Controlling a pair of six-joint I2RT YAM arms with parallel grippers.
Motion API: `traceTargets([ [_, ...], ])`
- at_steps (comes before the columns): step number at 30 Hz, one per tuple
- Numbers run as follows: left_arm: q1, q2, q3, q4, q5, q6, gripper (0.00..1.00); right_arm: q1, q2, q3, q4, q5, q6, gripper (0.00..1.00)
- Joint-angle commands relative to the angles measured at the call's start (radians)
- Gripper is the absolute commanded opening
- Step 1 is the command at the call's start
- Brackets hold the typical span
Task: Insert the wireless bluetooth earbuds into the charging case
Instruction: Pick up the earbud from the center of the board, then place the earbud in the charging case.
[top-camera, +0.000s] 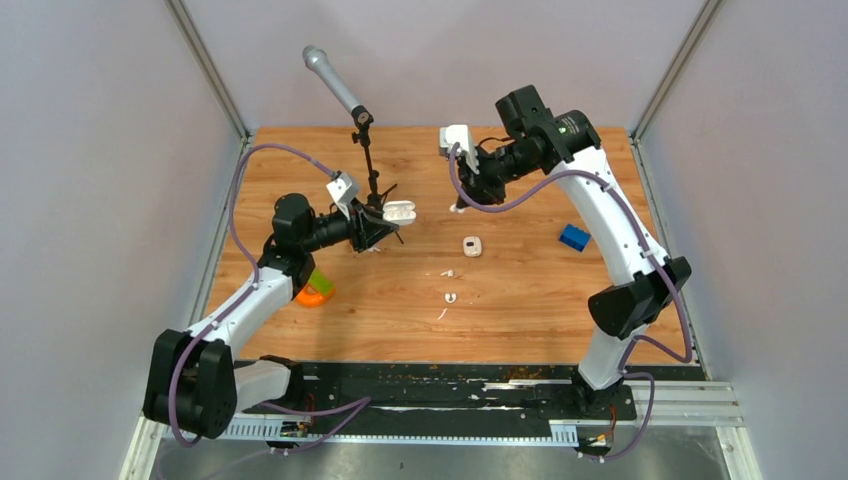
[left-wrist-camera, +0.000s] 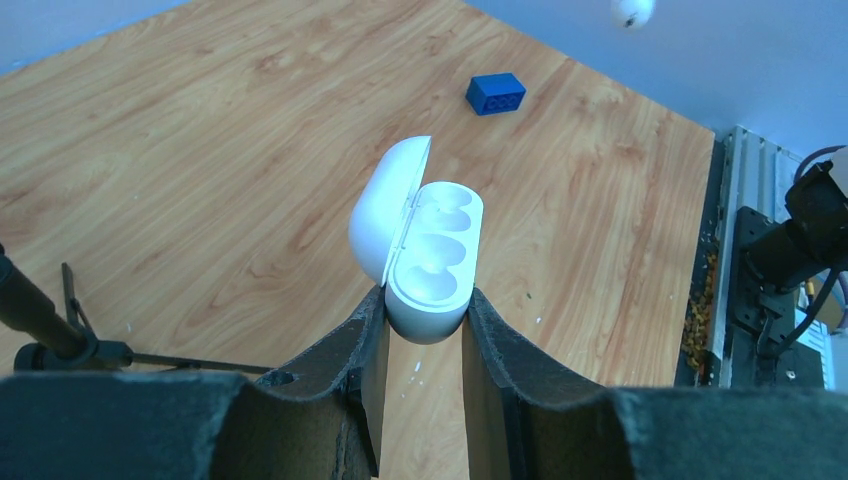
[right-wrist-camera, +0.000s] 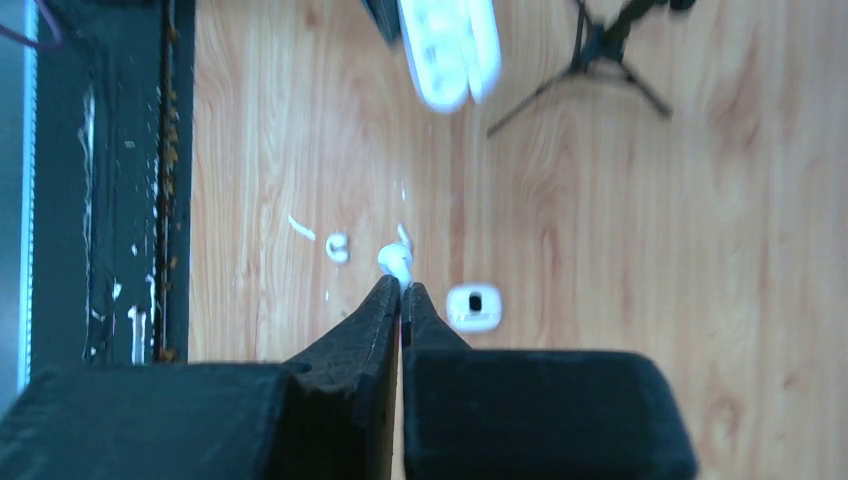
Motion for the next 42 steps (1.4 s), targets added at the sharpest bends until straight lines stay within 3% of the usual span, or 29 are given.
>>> traceTargets([
  [1, -0.005, 0.022, 0.053, 0.114, 0.052, -0.01, 0.0, 0.098, 0.037, 0.155, -0.022, -0.05, 0.08, 0.0],
  [17, -0.089, 0.027, 0.051, 0.176, 0.094, -0.029, 0.0, 0.226, 0.079, 0.206, 0.168, 0.023, 0.223, 0.0],
  [28, -0.116, 0.014, 0.054, 0.196, 0.089, -0.05, 0.0, 0.312, 0.061, 0.191, 0.144, 0.154, 0.085, 0.0],
  [42, -0.116, -0.002, 0.043, 0.192, 0.08, -0.056, 0.0, 0.332, 0.061, 0.169, 0.135, 0.213, 0.072, 0.0],
])
